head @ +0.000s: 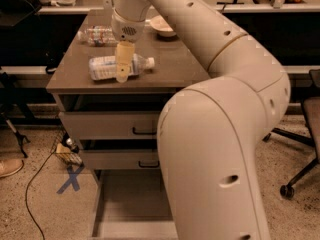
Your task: Place blue plastic bottle into bottom drawer
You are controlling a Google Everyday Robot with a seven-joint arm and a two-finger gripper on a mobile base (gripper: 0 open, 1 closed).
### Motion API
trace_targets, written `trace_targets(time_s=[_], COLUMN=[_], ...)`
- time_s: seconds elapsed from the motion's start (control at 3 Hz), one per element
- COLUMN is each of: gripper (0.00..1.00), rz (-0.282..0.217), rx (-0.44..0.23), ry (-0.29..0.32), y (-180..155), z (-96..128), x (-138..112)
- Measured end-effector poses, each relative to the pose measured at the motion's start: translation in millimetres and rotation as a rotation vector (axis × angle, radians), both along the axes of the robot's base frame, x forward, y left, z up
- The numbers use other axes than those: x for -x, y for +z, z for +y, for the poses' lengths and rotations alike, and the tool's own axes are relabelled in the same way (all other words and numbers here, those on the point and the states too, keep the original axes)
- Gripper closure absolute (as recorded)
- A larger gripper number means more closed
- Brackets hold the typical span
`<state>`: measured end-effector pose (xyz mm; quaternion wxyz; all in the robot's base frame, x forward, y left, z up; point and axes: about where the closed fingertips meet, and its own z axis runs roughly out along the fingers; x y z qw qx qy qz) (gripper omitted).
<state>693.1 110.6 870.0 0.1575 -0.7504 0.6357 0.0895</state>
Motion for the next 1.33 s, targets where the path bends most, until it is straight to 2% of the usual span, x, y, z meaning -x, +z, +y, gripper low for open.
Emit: trace_targets(time_s=[0.33,0.67,1.0,1.33], gripper=[0.0,0.19,0.42,0.66], rz=[0.023,0.05,0.064,0.056], rx=[-0.001,0.002,0.004,-0.01], ry=[-0.02,-0.049,-0.073,-0.094], y=[-18.2,-34.0,-40.6,-34.8], z=[6.3,5.0,1.5,-5.8], x=[-15.2,-23.8,-28.2,-30.3])
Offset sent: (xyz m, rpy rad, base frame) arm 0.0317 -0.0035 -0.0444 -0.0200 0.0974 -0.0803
